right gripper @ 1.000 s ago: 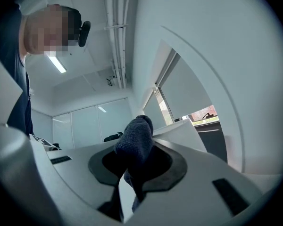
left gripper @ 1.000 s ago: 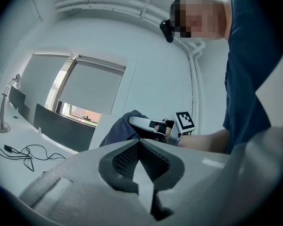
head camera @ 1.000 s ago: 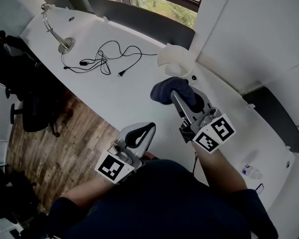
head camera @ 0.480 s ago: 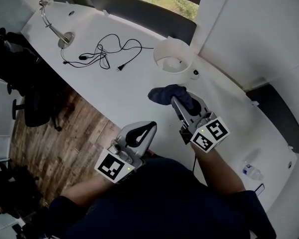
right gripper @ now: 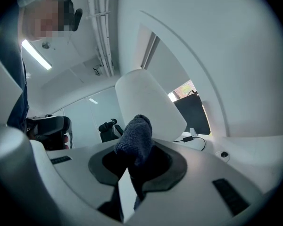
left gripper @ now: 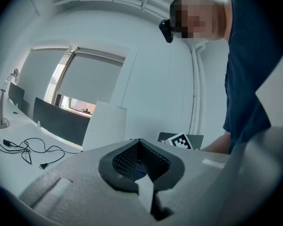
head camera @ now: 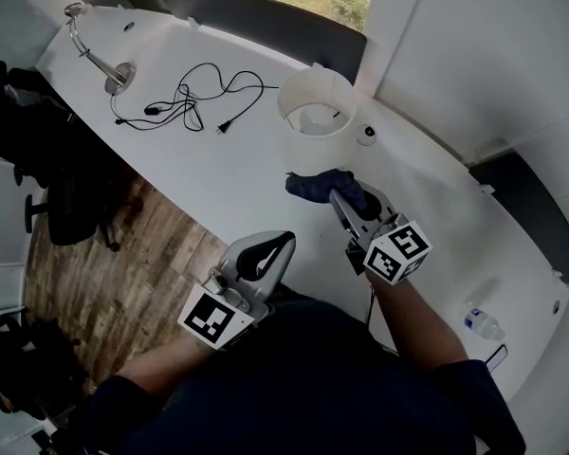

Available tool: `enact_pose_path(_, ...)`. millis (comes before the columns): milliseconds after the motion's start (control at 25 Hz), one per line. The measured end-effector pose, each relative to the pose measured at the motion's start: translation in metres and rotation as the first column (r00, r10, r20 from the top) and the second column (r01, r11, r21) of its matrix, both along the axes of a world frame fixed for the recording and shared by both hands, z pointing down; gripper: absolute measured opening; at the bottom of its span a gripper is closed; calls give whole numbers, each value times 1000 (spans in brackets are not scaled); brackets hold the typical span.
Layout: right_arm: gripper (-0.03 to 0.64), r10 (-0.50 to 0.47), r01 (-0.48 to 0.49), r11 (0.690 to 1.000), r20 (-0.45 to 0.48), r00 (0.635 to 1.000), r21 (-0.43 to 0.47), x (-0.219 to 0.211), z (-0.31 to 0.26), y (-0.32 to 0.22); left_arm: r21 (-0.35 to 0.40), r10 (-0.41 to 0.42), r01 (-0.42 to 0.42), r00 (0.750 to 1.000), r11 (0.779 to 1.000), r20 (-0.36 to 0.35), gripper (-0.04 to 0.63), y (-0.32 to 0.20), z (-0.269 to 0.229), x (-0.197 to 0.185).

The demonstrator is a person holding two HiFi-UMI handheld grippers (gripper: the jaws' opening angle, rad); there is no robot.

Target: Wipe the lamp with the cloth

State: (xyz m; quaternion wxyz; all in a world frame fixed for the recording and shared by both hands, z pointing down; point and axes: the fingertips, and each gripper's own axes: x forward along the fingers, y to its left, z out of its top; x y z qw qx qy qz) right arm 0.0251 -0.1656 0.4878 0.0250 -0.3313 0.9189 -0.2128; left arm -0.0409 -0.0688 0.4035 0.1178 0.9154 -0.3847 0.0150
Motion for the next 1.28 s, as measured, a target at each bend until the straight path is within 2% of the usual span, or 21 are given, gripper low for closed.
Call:
enact_pose_path(160, 89, -4, 4, 1000, -12, 1000, 3, 4, -13, -3, 4, 12, -12, 1000, 1000, -9, 6, 0, -1, 4)
enact_pose_path(360, 89, -11, 10, 999, 4, 1000, 53, 8, -50, -10, 10, 31, -31, 999, 999, -21, 6, -1, -3, 8)
enact_pose_path(800, 88, -58, 48, 974, 38, 998, 222, 6, -140, -19, 21, 53, -53, 998, 998, -28, 6, -4, -7, 12)
enact_pose_path(1000, 89, -57, 45, 969, 41, 998, 244, 11, -134, -23, 12, 56, -56, 998, 998, -14, 6, -8, -6, 13)
enact_pose_path(1280, 89, -16, 11, 983, 25, 1000, 181, 29, -82, -33, -2, 55, -55, 998, 999, 20, 6, -15, -1, 18)
